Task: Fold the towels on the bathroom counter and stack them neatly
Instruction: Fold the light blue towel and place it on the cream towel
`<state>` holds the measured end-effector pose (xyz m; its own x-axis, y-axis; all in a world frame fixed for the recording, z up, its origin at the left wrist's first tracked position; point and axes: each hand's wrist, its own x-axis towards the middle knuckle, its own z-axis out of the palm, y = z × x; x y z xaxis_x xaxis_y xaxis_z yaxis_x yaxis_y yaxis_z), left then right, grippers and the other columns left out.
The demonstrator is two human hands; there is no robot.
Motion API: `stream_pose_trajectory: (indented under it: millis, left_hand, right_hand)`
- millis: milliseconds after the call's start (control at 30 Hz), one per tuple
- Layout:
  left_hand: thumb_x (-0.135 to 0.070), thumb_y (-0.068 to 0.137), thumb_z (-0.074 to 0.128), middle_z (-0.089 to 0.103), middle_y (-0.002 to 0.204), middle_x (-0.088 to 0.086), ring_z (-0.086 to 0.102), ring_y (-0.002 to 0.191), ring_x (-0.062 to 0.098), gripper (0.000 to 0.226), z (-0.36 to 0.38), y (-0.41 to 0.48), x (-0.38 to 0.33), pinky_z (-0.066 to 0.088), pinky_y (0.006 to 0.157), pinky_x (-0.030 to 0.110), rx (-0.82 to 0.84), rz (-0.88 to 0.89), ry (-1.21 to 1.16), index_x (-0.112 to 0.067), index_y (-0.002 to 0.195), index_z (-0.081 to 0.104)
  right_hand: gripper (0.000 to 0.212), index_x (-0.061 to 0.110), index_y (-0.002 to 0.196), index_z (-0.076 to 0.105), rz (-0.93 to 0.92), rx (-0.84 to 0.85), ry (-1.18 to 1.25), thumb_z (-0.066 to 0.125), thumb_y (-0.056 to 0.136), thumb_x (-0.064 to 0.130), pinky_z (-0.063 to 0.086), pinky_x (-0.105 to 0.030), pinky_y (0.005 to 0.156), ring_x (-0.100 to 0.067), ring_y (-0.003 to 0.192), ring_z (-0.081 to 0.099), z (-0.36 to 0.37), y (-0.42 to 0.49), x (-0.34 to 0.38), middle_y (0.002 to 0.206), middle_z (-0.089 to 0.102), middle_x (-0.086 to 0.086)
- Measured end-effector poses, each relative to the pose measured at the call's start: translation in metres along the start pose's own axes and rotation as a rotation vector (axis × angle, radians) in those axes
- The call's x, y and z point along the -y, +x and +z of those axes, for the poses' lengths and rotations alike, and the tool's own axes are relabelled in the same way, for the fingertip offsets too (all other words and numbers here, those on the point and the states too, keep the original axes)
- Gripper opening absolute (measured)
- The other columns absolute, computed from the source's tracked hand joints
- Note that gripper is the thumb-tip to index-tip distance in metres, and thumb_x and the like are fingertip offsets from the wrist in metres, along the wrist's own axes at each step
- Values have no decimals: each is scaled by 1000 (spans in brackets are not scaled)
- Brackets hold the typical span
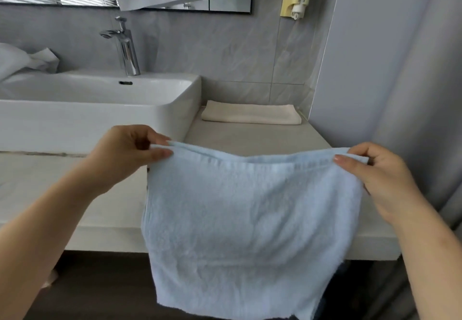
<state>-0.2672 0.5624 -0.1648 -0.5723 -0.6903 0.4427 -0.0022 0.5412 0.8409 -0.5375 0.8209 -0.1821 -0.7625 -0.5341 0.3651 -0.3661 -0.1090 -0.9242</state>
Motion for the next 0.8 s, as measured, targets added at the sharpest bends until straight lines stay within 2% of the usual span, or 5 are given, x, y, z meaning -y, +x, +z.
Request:
stream_pose_trajectory:
  millis: [267, 433, 600, 700, 800]
  left_hand:
    - [-6, 85, 64, 57, 50, -11, 47, 47, 1, 20, 12, 6, 14, 37, 49, 11, -64, -43, 73, -11, 69, 54]
    - [-17, 89, 60, 47, 48, -17, 38, 48, 1, 25, 11, 4, 16, 31, 52, 22, -116, -37, 49, -14, 68, 47]
    - [-13, 90, 59, 45, 49, -14, 38, 45, 0, 25, 18, 6, 19, 33, 54, 24, -119, -92, 7, -13, 69, 45]
    - [-12, 90, 59, 42, 60, -1, 38, 50, 5, 24, 17, 6, 23, 32, 54, 24, -122, -121, 2, -12, 71, 46]
    - [-13, 89, 61, 43, 64, 3, 38, 58, 15, 22, 14, 7, 31, 32, 55, 27, -143, -144, 55, -12, 71, 47]
  right_hand:
    - [24, 18, 62, 56, 0, -53, -43, 74, 77, 16, 35, -12, 46, 0, 46, 42, 3, 12, -9, 49, 49, 13]
    - [54, 29, 54, 60, 45, 3, 297, 83, 21, 66, 44, -12, 46, 3, 47, 52, 2, 14, -3, 50, 55, 14]
    - [31, 23, 57, 51, 55, -119, 227, 70, 81, 32, 38, -21, 53, -1, 45, 45, 12, 23, -9, 46, 49, 13]
    - [49, 25, 53, 55, 75, 42, 182, 81, 44, 65, 40, -16, 47, -2, 45, 47, 11, 26, -5, 48, 51, 12]
    - [57, 24, 48, 53, 131, 286, 171, 88, 19, 58, 37, -12, 40, -6, 44, 46, 5, 27, -5, 48, 50, 7]
